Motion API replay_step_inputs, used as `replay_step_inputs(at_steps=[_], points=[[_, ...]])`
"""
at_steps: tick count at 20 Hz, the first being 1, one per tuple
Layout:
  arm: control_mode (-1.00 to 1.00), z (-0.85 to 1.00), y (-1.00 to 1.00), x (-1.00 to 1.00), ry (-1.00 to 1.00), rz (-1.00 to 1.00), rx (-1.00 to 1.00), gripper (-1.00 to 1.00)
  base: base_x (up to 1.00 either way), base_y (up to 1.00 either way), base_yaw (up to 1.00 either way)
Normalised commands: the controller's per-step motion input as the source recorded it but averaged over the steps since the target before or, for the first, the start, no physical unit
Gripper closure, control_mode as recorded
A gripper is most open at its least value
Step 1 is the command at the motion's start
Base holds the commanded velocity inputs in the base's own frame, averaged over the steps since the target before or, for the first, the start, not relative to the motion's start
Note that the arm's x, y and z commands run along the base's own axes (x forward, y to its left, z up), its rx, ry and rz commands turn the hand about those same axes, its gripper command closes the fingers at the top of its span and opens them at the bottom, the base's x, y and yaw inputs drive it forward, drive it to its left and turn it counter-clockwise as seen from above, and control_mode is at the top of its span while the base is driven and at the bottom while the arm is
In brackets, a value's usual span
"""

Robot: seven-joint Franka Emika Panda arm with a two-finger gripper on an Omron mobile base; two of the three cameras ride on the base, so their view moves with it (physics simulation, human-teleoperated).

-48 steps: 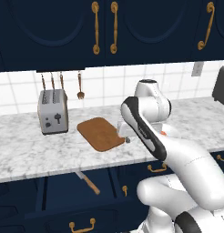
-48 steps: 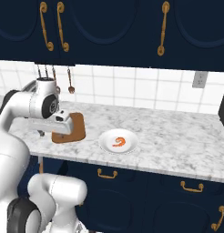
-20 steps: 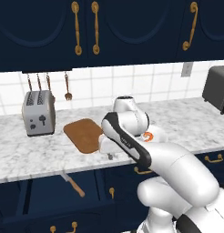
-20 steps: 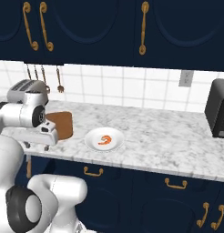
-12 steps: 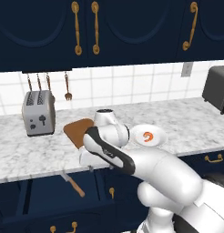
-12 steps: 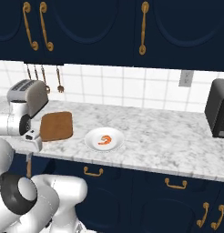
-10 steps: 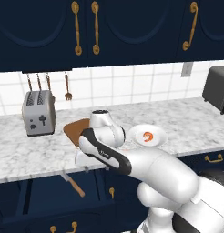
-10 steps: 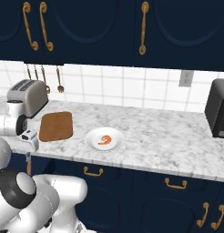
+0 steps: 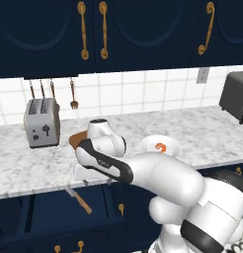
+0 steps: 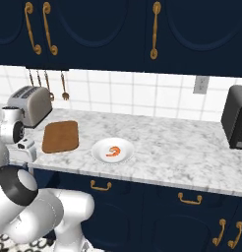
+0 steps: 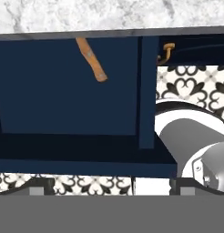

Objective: Pick up the knife from the drawer and place it on the cutting board. Then place the meat from the plate to the cutting board.

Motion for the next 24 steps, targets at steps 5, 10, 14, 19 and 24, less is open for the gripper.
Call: replay_step_inputs(at_steps=[5, 10, 14, 19, 24], points=[[-1.00, -0.42, 0.05, -0.56, -0.08, 0.06, 0.00, -1.00, 0.00, 0.00, 0.00], [-1.00, -0.53, 0.24, -0.11, 0.00, 0.05, 0.00, -1.00, 0.00, 0.00, 0.00], [-1.00, -0.36, 0.37, 0.00, 0.10, 0.01, -0.03, -1.00, 0.00, 0.00, 0.00], [-1.00, -0.40, 0.30, 0.00, 0.03, 0.00, -0.01, -1.00, 0.00, 0.00, 0.00], [-1.00, -0.28, 0.24, 0.13, 0.00, 0.00, 0.00, -1.00, 0.00, 0.00, 0.00]])
